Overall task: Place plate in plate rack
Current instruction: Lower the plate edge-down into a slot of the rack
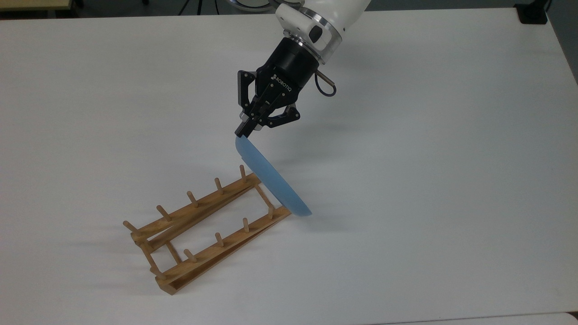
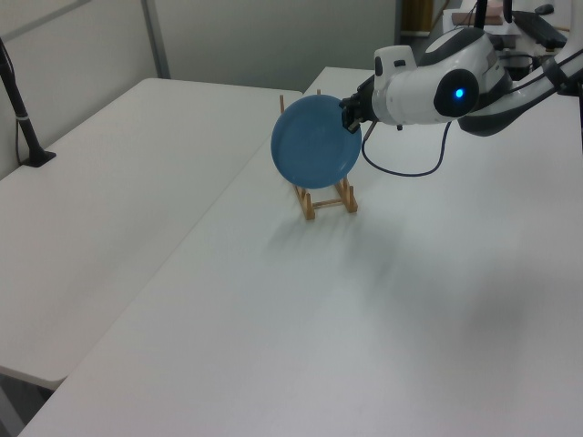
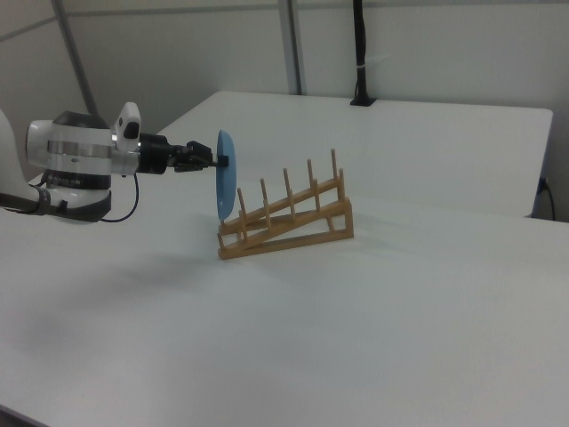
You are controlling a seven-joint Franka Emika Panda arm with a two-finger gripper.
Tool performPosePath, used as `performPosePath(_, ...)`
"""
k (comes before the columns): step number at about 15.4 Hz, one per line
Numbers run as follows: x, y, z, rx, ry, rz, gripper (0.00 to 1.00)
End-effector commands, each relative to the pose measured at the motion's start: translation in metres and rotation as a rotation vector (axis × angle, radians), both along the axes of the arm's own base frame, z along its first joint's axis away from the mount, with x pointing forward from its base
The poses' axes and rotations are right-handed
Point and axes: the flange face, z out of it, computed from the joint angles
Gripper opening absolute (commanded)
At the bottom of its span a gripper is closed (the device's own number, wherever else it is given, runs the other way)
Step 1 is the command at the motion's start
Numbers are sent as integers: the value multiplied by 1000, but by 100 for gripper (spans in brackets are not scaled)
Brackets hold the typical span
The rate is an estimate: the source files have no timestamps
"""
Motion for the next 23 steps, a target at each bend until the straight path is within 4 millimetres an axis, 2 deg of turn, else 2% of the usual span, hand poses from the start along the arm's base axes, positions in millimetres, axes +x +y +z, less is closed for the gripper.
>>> performPosePath(1, -8, 0, 2, -26, -24, -8, 0)
performPosePath(10, -11, -7, -22, -109, 6, 14, 0)
performPosePath(16, -11, -11, -29, -130, 17, 6, 0)
performPosePath(23, -9, -11, -53, -151, 52, 16, 0)
